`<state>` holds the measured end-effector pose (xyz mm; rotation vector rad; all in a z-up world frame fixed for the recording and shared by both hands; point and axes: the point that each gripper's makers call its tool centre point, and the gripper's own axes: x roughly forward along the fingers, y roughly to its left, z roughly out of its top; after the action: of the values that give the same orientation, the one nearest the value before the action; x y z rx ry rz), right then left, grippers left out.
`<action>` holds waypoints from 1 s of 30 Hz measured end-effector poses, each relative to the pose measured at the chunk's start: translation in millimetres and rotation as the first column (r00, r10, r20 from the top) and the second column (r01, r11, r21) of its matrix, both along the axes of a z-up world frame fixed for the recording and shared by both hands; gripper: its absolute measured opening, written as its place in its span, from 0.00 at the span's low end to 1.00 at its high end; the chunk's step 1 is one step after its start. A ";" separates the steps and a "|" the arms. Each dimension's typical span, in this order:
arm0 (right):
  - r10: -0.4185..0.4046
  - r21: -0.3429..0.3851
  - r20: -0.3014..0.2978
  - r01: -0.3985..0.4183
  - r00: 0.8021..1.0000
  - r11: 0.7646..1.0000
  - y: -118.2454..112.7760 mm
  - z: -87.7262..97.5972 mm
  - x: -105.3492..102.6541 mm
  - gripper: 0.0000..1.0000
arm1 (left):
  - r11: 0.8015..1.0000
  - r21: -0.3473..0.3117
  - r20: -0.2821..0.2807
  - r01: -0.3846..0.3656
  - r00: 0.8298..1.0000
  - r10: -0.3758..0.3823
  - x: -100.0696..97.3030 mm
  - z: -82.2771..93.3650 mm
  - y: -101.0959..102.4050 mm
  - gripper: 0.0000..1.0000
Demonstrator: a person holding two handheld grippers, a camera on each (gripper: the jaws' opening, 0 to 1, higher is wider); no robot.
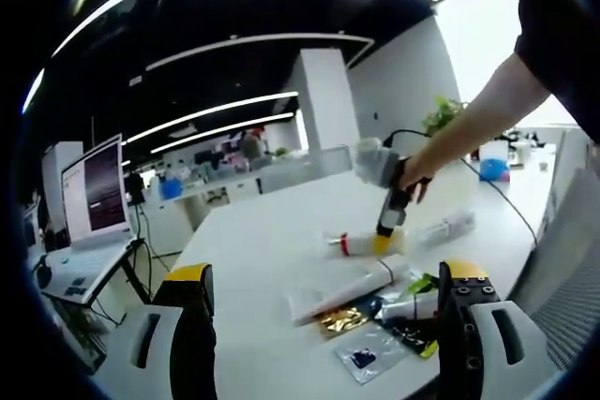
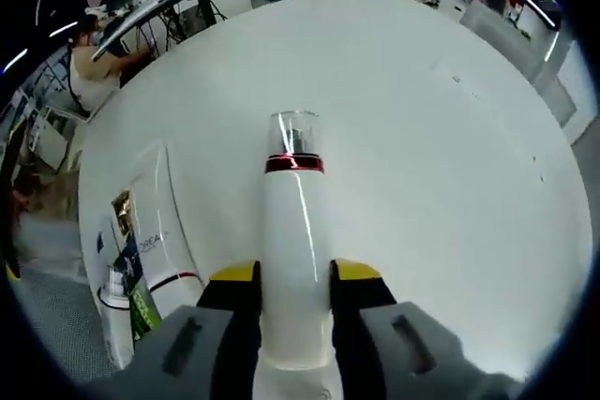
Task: Arrange the skincare products in the storage area until every visible bottle or jar stands upright without overlapping.
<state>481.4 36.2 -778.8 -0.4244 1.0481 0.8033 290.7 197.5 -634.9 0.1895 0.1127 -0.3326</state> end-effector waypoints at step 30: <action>-0.406 0.549 -0.512 0.652 0.757 0.523 -24.9 20.6 -18.8 0.26 | 0.986 -0.073 -0.262 0.151 0.951 -0.165 17.0 -12.4 -21.8 0.79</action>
<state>462.6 11.4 -758.2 0.7210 0.9967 0.6394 307.7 175.7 -647.2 0.1013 0.3569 -0.5201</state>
